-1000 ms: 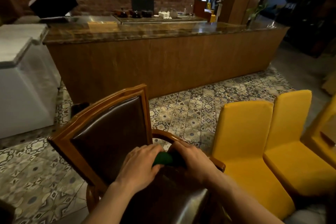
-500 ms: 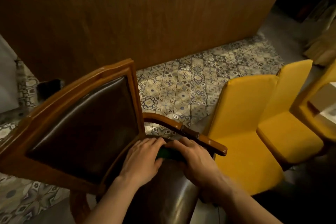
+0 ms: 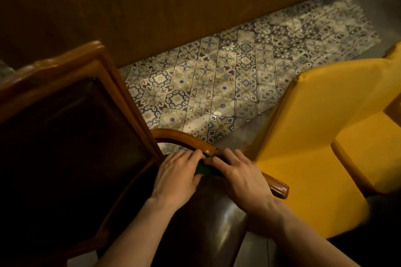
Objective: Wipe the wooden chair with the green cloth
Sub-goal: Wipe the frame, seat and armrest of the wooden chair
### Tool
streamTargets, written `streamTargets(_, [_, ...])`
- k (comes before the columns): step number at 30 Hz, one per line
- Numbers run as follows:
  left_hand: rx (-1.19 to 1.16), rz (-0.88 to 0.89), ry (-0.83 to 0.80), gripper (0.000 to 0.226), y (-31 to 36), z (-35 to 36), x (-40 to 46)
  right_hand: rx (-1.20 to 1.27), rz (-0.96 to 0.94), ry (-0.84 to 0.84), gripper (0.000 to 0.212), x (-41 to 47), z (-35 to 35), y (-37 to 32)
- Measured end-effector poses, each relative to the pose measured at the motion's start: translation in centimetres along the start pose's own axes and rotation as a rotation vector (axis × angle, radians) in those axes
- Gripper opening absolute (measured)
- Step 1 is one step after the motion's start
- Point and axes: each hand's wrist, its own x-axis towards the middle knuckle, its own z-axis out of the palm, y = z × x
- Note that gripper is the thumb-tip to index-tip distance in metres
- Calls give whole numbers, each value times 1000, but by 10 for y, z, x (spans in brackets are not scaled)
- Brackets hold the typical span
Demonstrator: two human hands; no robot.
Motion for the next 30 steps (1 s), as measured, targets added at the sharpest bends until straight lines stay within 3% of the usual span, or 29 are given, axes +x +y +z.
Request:
streamTargets(10, [-62, -52, -46, 42, -33, 88, 57, 27, -62, -97, 48, 65, 74, 77])
streamTargets(13, [-92, -36, -46, 58, -51, 93, 65, 55, -98, -106, 50, 63, 88, 83])
streamTargets(17, [24, -112, -54, 59, -80, 96, 94, 45, -153, -126, 68, 62, 97, 87])
streamTargets(21, [156, -117, -146, 66, -100, 100, 113, 45, -184, -95, 58, 68, 101, 87])
streamTargets(30, [145, -87, -91, 61, -108, 111, 115, -49, -177, -32, 65, 79, 112, 76])
